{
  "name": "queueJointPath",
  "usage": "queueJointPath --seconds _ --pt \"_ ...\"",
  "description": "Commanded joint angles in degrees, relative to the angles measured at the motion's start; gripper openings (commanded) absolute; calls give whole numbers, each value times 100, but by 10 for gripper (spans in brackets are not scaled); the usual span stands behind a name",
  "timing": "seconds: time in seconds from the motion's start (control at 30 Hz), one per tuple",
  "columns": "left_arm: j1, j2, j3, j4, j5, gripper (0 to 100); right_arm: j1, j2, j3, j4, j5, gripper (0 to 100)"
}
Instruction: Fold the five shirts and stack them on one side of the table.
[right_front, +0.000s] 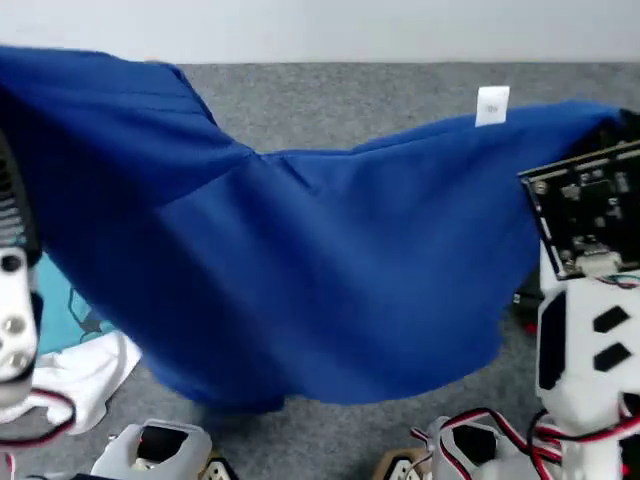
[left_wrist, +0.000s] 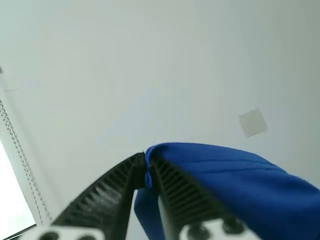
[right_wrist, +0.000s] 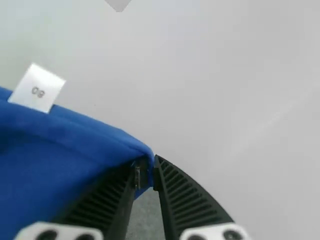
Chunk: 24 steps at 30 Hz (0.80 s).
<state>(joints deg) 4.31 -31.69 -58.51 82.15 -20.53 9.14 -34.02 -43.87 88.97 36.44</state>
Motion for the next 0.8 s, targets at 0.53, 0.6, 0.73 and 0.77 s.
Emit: queueJointPath --seconds 0.53,0.6,0.73,0.77 --pt "18 35 -1033 1371 -202 5 84 -1130 62 699 1187 10" --pt "18 44 -778 1345 -202 5 84 -1015 448 646 1169 10" --pt "26 44 251 1336 -202 5 48 -681 1336 637 1152 10" --pt "26 44 602 1336 -202 5 48 -585 1574 629 1152 10"
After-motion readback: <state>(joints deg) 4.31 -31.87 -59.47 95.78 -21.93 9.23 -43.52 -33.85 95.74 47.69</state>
